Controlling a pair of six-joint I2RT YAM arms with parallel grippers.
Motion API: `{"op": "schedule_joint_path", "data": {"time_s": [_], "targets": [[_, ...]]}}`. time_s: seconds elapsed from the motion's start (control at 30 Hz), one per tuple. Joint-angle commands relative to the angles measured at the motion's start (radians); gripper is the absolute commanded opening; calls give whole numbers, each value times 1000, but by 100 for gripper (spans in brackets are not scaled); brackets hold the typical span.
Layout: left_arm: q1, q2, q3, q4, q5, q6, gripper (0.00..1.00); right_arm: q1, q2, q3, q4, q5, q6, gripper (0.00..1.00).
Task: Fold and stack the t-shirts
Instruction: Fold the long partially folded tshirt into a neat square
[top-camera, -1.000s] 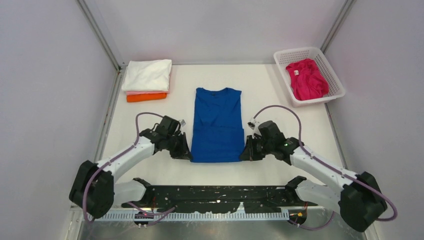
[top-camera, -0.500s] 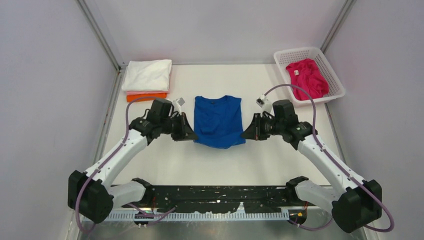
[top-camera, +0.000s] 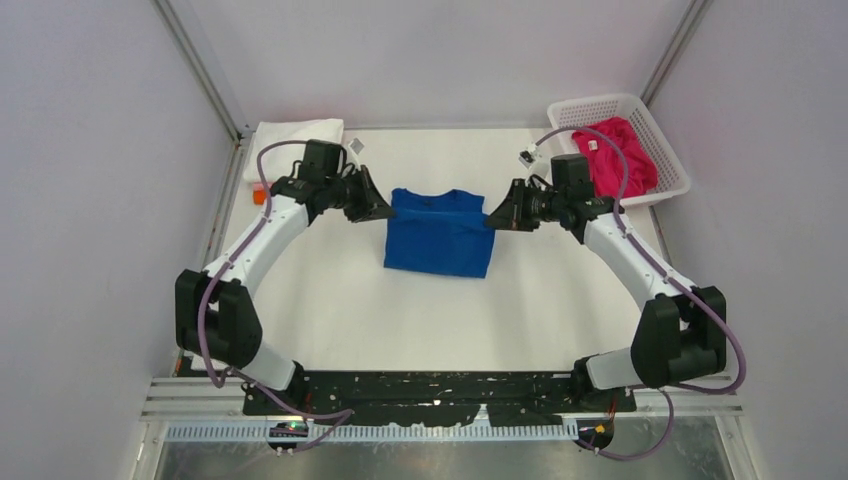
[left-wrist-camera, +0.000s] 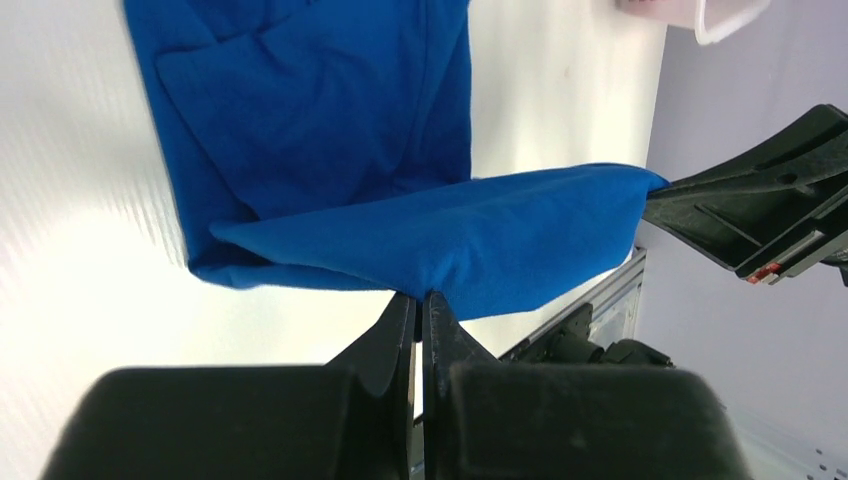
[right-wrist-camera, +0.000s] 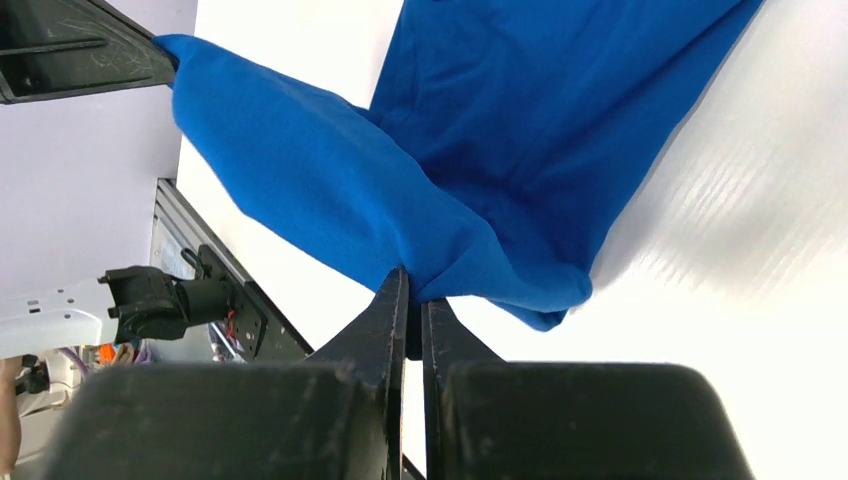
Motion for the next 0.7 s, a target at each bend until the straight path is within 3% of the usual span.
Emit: {"op": "schedule_joint_path", "data": {"time_s": [0.0,0.3,0.67], "targets": [[29,80,100,30,10,32,0,-23,84,103,64,-51,-24,5],[63,273,294,-32,-75,64,0,-68,306,235,118,-45,6,5],[90,533,499,-58,-78,55,0,-85,543,394,172,35,35,5]]}}
